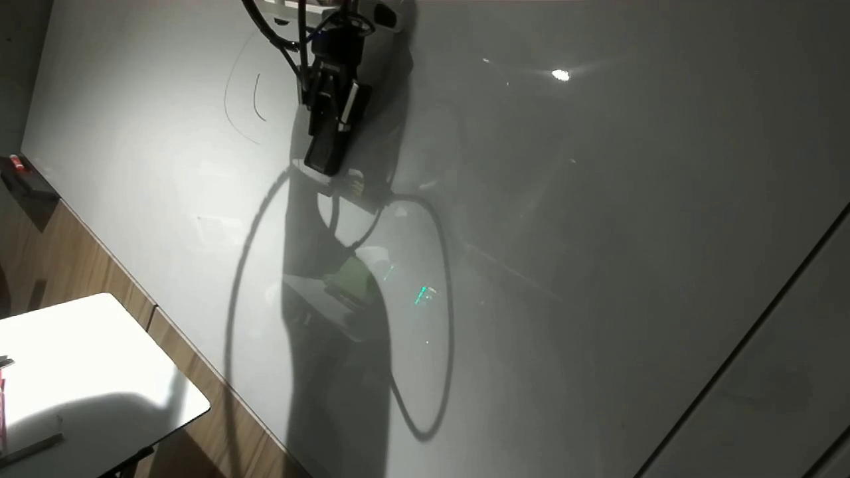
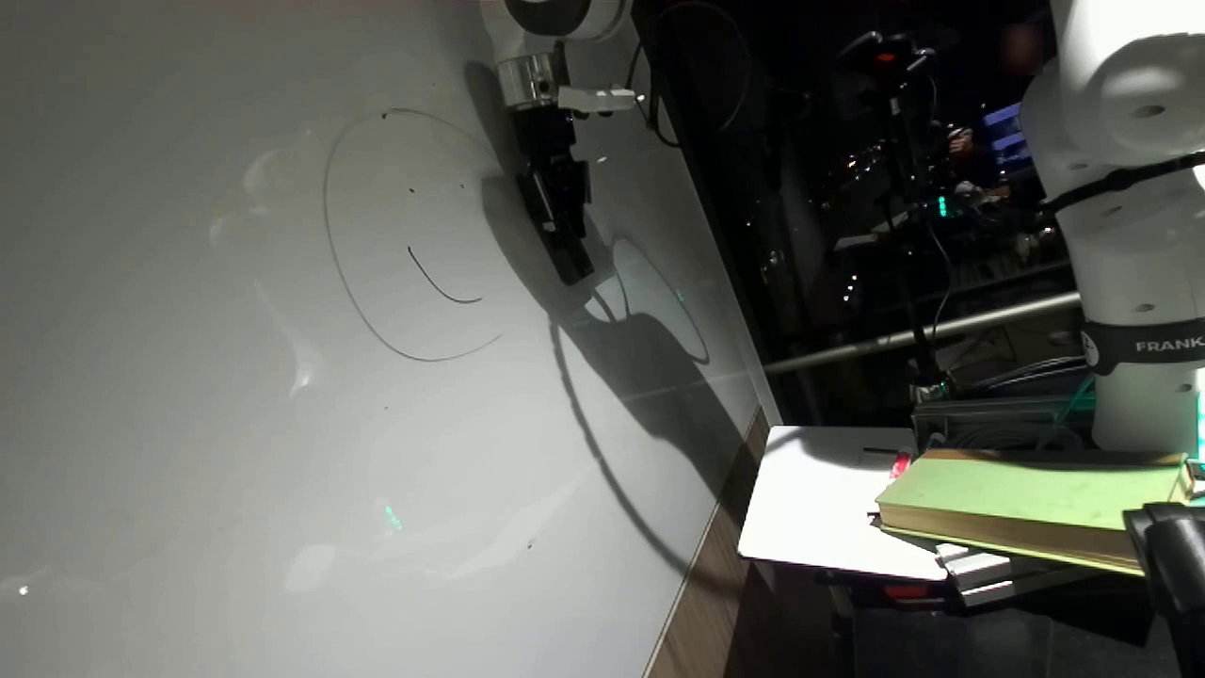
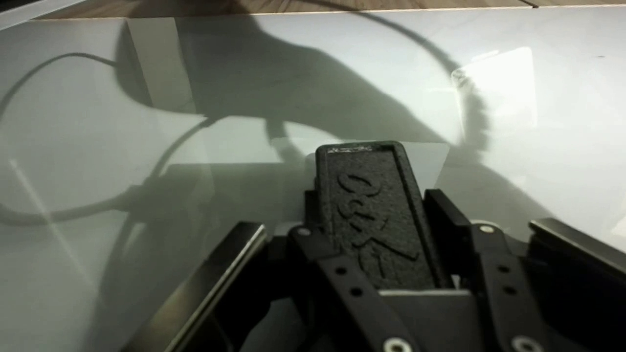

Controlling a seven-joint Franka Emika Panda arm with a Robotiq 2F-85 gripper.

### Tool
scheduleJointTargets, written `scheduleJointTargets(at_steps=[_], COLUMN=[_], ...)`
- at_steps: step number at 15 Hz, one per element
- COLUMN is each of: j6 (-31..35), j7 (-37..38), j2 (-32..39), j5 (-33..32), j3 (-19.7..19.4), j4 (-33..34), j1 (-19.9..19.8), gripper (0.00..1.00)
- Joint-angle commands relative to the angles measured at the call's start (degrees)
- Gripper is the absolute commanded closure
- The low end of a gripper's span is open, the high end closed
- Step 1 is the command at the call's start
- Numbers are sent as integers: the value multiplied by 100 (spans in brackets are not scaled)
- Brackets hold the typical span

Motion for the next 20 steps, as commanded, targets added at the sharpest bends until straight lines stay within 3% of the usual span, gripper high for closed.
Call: scheduleJointTargets(at_steps=[1,15,20], j6=[-237,-1369,-1534], j7=[39,471,525], j2=[248,813,1076], j5=[-23,-271,-395], j3=[89,784,1005], j4=[929,2919,3347], j1=[78,538,792], gripper=[71,71,71])
